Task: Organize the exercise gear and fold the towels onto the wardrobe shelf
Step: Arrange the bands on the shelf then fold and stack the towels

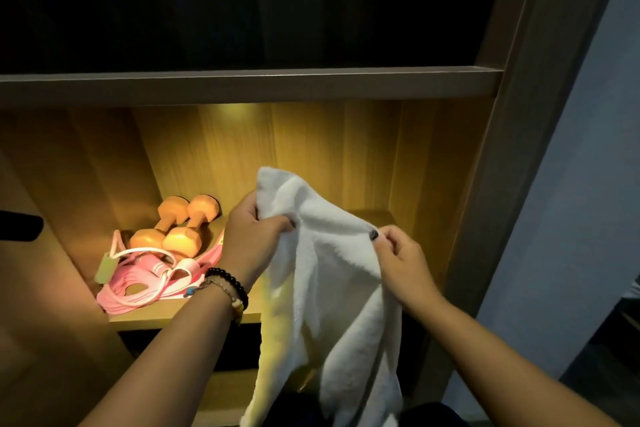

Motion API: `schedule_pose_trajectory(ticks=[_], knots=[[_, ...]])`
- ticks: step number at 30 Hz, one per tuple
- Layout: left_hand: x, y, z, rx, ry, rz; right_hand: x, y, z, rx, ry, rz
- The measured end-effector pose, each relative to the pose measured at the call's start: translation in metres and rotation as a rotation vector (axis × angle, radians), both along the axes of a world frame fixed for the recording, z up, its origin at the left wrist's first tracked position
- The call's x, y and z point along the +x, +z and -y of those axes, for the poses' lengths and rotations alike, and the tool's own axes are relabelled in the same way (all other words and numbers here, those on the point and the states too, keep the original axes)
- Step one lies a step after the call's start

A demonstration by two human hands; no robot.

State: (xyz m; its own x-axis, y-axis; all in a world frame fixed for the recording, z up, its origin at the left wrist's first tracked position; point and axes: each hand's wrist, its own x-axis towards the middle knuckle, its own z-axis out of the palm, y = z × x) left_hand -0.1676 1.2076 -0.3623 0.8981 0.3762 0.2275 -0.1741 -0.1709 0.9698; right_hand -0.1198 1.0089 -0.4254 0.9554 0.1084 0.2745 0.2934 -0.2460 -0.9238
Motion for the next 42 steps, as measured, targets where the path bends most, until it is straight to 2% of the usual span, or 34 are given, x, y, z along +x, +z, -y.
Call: schedule_pose_trajectory(ticks=[5,9,12,14,21,24,26,29,32,34,38,42], knots=[[-0.006,-0.007,-0.038,-0.088,0.229,0.033,0.021,0.059,-0.019,0.029,-0.052,0.218],[-0.009,-0.001,-0.052,-0.244,0.166,0.120,0.029,0.102,-0.035,-0.081,0.002,0.381],[-0.005,0.008,-0.054,-0.324,0.081,0.180,0.029,0.121,-0.048,-0.101,0.075,0.429],[-0.001,0.012,-0.055,-0.289,0.017,0.203,0.029,0.128,-0.052,-0.046,0.129,0.400],[-0.010,0.043,-0.051,-0.060,-0.165,0.059,0.026,0.138,-0.052,0.054,0.217,0.213],[-0.013,0.052,-0.038,0.132,-0.225,-0.040,0.021,0.139,-0.055,0.112,0.289,0.069],[-0.012,0.049,-0.023,0.228,-0.173,-0.050,0.017,0.136,-0.054,0.142,0.330,0.009],[-0.003,0.045,0.000,0.252,-0.127,0.024,0.014,0.133,-0.043,0.215,0.368,-0.057],[0.008,0.042,0.018,0.242,0.079,0.187,0.015,0.125,-0.024,0.217,0.387,-0.057],[0.012,0.042,0.030,0.254,0.235,0.338,0.012,0.115,-0.015,0.122,0.451,-0.023],[0.026,0.039,0.039,0.110,0.434,0.501,0.007,0.089,0.005,0.030,0.502,-0.080],[0.038,0.039,0.027,-0.062,0.555,0.519,0.009,0.044,0.032,0.062,0.444,-0.242]])
